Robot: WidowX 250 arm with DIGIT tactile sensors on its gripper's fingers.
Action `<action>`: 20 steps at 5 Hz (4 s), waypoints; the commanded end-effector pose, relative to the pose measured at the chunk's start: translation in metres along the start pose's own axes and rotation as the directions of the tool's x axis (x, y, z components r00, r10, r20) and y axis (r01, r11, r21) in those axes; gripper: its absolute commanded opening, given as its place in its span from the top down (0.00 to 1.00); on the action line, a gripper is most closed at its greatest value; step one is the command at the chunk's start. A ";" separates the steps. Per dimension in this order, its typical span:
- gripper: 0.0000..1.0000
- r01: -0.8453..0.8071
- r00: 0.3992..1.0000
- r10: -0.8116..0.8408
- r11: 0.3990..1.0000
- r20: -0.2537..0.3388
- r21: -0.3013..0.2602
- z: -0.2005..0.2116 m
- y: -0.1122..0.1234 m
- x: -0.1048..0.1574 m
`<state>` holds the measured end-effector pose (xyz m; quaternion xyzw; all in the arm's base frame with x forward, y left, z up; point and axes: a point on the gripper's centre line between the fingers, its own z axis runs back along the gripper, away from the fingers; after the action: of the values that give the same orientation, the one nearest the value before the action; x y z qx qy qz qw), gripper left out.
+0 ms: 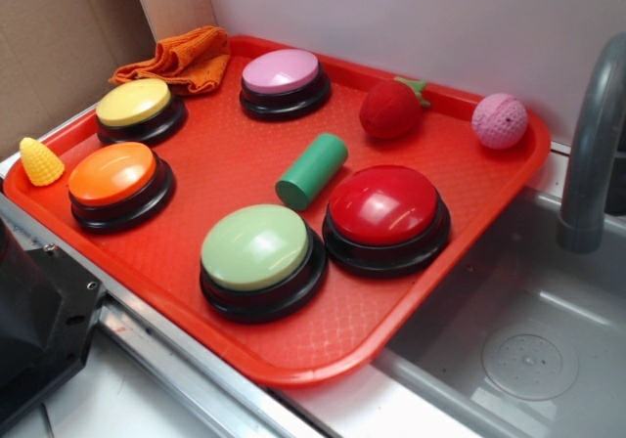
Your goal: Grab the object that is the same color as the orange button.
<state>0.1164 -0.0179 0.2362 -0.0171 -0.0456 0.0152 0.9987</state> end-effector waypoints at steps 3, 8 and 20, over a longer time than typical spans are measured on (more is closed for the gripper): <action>0.00 -0.059 0.993 0.050 0.994 0.107 0.087 -0.029 0.029 0.037; 0.00 -0.240 0.966 0.217 0.953 0.139 0.182 -0.130 0.173 0.146; 1.00 -0.290 0.957 0.289 0.956 0.030 0.036 -0.058 0.096 0.134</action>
<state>0.2553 0.0714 0.1707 -0.0112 -0.0254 0.1642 0.9860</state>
